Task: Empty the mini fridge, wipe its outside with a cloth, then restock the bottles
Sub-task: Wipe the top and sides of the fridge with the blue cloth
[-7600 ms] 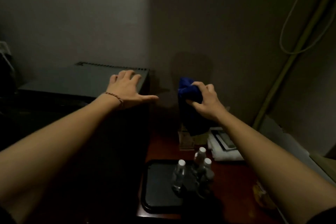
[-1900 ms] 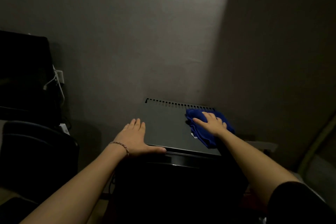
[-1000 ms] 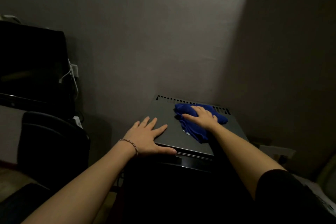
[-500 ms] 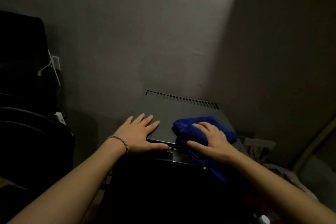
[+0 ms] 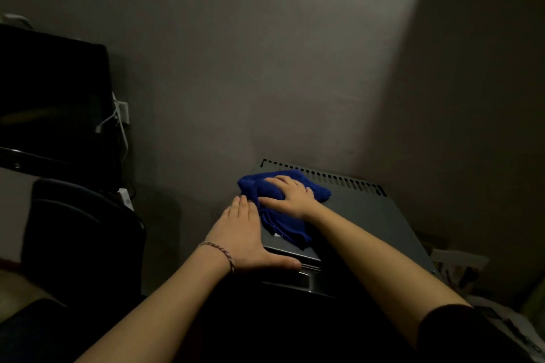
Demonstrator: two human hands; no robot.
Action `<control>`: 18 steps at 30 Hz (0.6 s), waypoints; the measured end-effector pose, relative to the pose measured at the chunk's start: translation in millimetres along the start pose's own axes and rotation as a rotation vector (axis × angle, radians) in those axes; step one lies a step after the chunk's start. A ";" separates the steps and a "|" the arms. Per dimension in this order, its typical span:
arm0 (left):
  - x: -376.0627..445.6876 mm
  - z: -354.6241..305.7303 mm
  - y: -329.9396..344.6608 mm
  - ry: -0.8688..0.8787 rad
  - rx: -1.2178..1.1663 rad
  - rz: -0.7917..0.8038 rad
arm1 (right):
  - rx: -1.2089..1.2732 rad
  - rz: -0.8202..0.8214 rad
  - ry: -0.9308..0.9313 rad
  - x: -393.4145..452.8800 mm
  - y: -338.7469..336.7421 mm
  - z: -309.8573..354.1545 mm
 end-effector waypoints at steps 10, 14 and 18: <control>7.3 -0.8 2.4 -0.022 0.088 0.083 | 0.064 -0.053 0.221 48.1 -31.3 -70.2; 7.4 -1.8 2.6 -0.029 0.085 0.081 | 0.072 -0.083 0.334 14.8 -42.7 -130.7; 7.6 -1.6 5.5 -0.027 0.090 0.055 | 0.097 -0.096 0.382 -31.5 -46.3 -170.8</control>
Point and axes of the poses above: each hand's wrist, its own x-axis towards the middle knuckle, its own y-axis out of the palm, z = x × y, the point moved 2 cm from there along x, towards the middle knuckle, and after that the axes turned 12 degrees about z, right-handed, at the moved point
